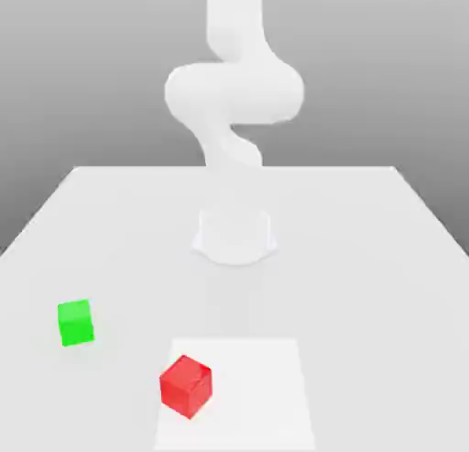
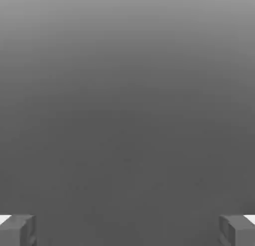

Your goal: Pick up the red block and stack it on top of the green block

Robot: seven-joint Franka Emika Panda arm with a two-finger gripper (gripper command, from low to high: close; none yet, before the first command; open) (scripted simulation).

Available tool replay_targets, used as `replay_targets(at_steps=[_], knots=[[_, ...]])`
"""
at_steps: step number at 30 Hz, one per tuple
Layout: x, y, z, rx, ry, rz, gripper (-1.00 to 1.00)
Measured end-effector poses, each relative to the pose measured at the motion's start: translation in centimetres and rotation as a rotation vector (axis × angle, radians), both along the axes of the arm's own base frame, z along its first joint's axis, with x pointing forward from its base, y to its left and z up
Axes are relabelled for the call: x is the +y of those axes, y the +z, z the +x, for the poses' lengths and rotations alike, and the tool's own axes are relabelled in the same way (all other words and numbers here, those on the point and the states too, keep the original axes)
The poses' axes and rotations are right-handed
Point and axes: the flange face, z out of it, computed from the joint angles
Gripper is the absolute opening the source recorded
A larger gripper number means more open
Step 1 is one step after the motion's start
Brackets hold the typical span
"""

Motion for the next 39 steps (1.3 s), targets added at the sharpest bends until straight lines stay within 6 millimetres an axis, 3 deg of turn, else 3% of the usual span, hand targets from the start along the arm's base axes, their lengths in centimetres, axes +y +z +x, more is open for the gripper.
replay_targets(at_steps=[5,11,16,21,23,27,28,34,39], knots=[[-1.5,-10.2,5.4,0.163,-0.109,0.045,0.00],[-3.5,-22.9,8.3,0.351,-0.240,0.099,0.00],[-5.0,-33.4,7.8,0.506,-0.352,0.146,0.00],[-6.1,-43.3,5.0,0.659,-0.469,0.197,0.00],[-6.1,-46.2,4.4,0.687,-0.487,0.205,0.00],[-6.0,-50.9,4.2,0.696,-0.493,0.207,0.00],[-6.0,-51.7,4.1,0.697,-0.493,0.207,-1.00],[-6.0,-52.1,4.1,0.695,-0.493,0.207,-1.00],[-6.0,-47.9,4.2,0.696,-0.493,0.207,-1.00]])
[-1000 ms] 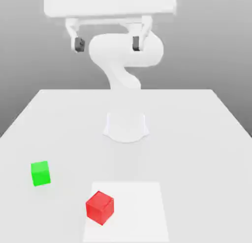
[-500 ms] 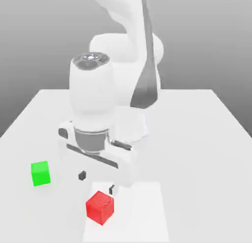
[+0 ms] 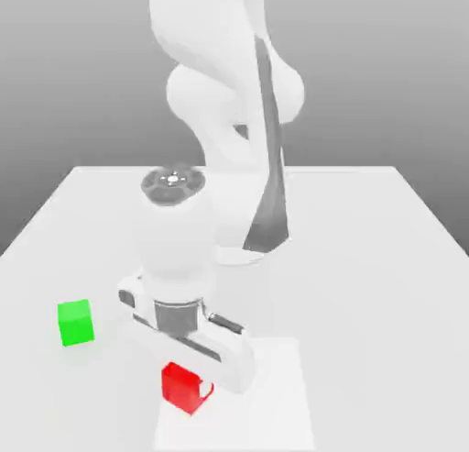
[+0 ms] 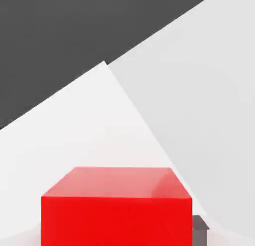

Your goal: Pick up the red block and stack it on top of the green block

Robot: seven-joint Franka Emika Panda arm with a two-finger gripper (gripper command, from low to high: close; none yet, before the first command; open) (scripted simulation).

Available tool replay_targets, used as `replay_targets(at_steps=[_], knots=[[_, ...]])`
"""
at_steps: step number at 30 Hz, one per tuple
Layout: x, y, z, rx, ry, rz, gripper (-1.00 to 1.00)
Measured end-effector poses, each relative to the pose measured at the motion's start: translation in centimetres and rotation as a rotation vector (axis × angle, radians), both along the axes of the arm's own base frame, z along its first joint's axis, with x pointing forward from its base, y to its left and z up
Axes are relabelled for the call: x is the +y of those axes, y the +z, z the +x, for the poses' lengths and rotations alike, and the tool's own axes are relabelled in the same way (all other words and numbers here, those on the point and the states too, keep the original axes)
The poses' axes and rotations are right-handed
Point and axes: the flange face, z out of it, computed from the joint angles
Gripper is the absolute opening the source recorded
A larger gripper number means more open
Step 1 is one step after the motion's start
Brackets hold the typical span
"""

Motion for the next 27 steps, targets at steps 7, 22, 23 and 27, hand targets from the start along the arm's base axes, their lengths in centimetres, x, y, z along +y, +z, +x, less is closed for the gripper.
replay_targets(at_steps=[7,22,23,27], knots=[[-13.9,4.5,-7.7,0.006,-0.298,-0.018,-1.00],[-19.7,-0.2,-15.1,0.000,-0.465,0.000,1.00],[-19.7,-0.2,-15.1,0.000,-0.465,0.000,1.00],[-19.9,1.3,-15.1,0.000,-0.467,0.002,1.00]])
